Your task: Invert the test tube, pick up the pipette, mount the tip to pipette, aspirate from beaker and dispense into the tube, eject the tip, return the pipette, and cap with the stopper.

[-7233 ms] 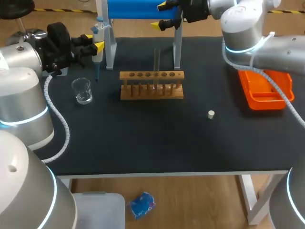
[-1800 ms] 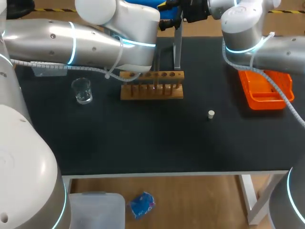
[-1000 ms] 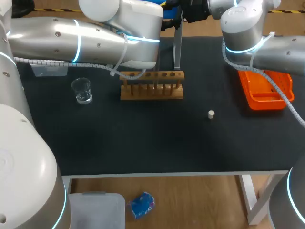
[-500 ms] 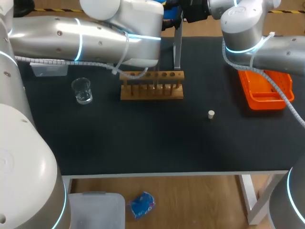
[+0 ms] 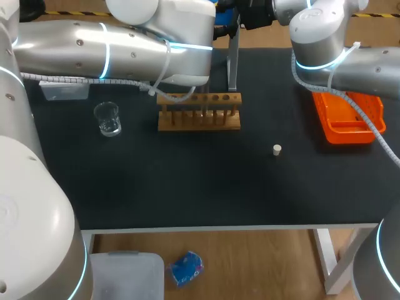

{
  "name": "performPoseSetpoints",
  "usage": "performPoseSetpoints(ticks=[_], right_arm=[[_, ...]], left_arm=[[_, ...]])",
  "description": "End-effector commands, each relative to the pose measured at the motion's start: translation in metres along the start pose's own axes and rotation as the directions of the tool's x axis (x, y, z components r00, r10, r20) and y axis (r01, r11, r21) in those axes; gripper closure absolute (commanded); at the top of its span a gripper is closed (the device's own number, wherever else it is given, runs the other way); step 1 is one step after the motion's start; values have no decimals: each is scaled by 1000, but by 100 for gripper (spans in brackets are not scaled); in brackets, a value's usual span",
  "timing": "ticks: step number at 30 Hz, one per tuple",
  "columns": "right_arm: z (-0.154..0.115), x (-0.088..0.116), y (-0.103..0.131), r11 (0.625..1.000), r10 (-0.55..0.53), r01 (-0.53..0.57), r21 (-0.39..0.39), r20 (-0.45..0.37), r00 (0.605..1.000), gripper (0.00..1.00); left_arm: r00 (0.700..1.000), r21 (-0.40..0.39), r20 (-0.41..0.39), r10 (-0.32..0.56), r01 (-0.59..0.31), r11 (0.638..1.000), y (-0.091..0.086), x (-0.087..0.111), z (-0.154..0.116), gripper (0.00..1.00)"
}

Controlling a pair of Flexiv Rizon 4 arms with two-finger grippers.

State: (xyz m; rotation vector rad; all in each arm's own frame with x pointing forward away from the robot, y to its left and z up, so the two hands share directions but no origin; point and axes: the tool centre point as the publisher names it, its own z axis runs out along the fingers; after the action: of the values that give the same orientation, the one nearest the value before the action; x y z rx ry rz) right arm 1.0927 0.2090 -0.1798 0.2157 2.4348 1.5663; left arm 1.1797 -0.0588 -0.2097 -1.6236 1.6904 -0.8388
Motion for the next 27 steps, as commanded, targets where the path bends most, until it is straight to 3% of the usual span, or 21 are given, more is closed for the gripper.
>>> performPoseSetpoints(ticks=[1,8,11,15,17,23,25,27], right_arm=[[0,-1,0,1000,0,0,2,-3,1000,0],[0,-1,0,1000,0,0,2,-3,1000,0],[0,-1,0,1000,0,0,2,-3,1000,0],[0,-1,0,1000,0,0,2,-3,1000,0],[0,-1,0,1000,0,0,2,-3,1000,0],[0,-1,0,1000,0,0,2,-3,1000,0],[0,-1,0,1000,0,0,2,-3,1000,0],[0,-1,0,1000,0,0,2,-3,1000,0]], left_arm=[[1000,1,-8,2,-2,1000,-3,-1,-6,0],[994,48,-94,47,-43,998,-10,-7,-33,0],[980,83,-167,107,-94,992,-10,-9,-50,0],[939,142,-277,204,-170,975,-8,-12,-74,0],[895,195,-354,270,-212,958,-6,-11,-86,0],[758,308,-480,441,-325,894,3,-9,-117,0],[666,373,-549,506,-346,861,7,-4,-128,0],[501,461,-651,570,-337,821,18,5,-143,0]])
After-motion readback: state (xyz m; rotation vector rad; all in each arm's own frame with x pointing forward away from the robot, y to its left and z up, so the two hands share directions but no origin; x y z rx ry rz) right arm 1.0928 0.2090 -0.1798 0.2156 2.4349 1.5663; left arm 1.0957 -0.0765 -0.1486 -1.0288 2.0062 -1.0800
